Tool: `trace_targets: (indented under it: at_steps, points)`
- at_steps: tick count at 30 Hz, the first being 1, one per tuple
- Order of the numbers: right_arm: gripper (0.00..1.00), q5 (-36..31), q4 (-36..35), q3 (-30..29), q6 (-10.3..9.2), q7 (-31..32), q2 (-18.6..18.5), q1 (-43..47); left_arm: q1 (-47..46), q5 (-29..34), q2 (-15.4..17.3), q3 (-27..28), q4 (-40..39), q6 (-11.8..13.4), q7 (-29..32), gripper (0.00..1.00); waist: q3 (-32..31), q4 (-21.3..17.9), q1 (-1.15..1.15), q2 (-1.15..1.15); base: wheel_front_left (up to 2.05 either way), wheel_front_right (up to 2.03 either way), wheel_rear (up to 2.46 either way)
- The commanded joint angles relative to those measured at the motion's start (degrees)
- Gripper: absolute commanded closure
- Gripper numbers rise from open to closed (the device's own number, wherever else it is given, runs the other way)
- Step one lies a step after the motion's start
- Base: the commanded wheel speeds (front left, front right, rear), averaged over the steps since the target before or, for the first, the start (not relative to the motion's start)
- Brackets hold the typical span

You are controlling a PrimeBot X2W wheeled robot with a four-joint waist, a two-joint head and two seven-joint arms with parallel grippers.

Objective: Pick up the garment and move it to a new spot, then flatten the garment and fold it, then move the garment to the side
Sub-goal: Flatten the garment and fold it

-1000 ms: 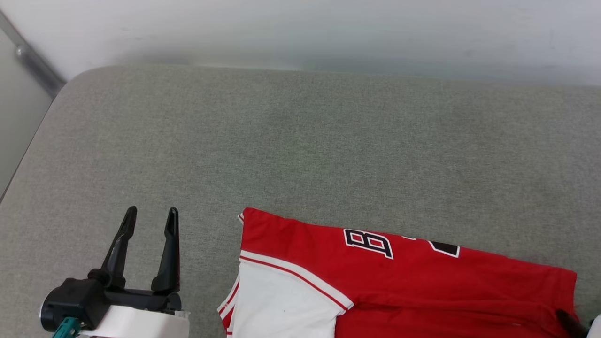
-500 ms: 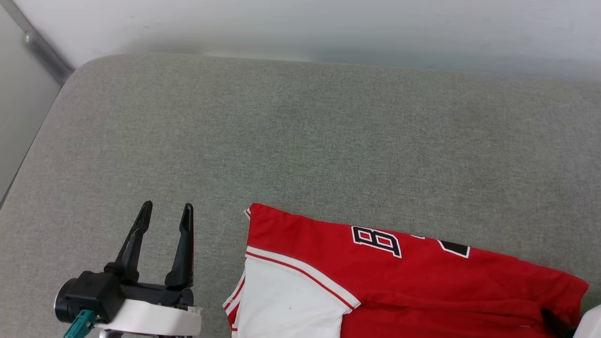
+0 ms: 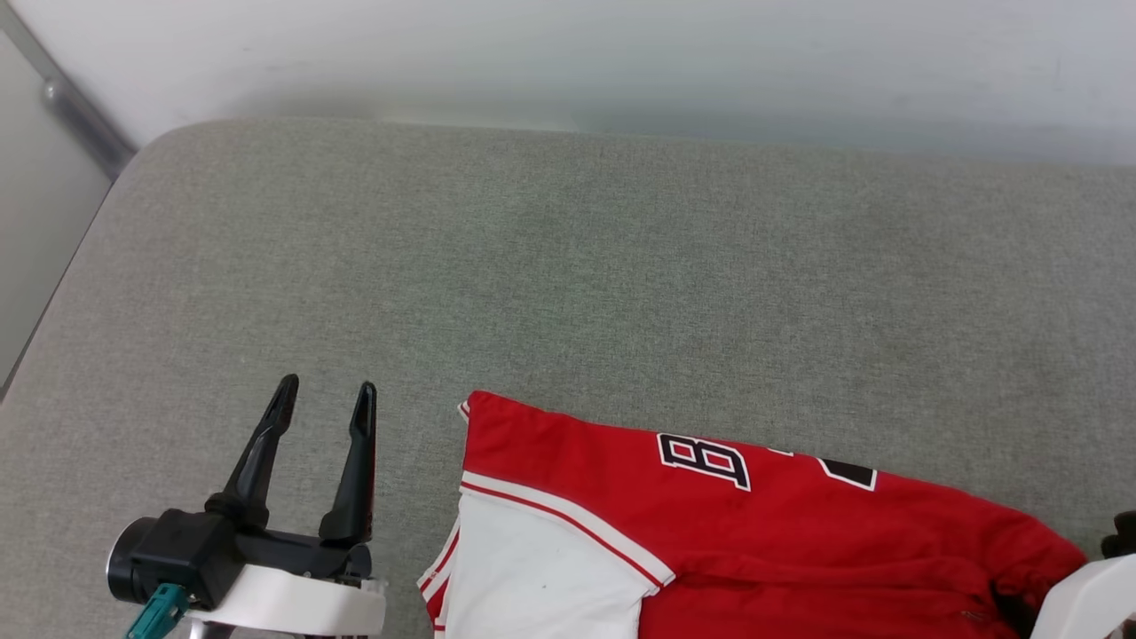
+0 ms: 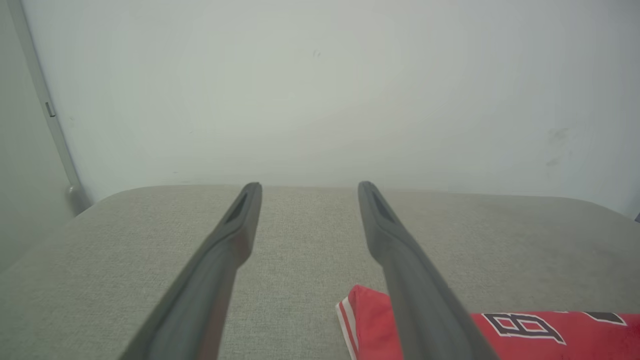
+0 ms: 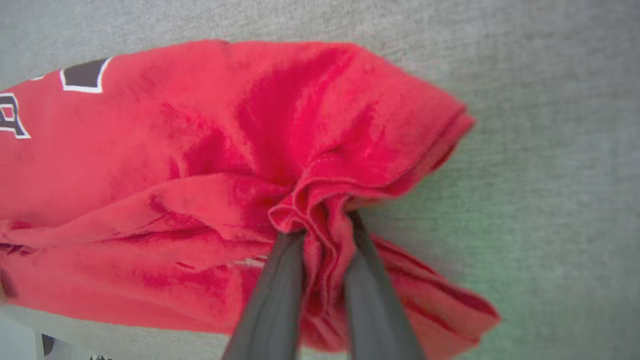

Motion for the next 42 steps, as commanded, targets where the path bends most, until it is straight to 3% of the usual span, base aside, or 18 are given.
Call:
trace_targets:
  at_steps: [1,20,30,42]
  points:
    - [1.0,-0.39,1.72,0.67,-0.02,-0.02,0.88,0.47,-0.36,-0.28,-0.05,0.27,-0.23,-0.09,-0.12,0.0,-0.18,-0.02,0.0,0.0,0.0,0.0,0.0]
    - [1.0,-6.41,1.42,-9.68,-0.05,-4.59,-4.45,-2.88,1.26,-2.01,-0.01,0.94,0.32,-0.09,-0.13,0.0,-2.3,-1.24,0.0,0.0,0.0,0.0,0.0]
    - [1.0,-3.38,-11.88,-1.48,-0.02,0.64,-2.97,2.19,2.73,-1.76,0.22,0.69,1.13,-0.1,-0.13,0.0,-5.37,-1.99,0.0,0.0,0.0,0.0,0.0]
    - [1.0,3.82,-26.22,8.25,-0.02,10.07,5.25,4.96,3.13,-1.85,-0.12,0.53,1.2,-0.1,-0.13,0.0,-6.26,-1.23,0.0,0.0,0.0,0.0,0.0]
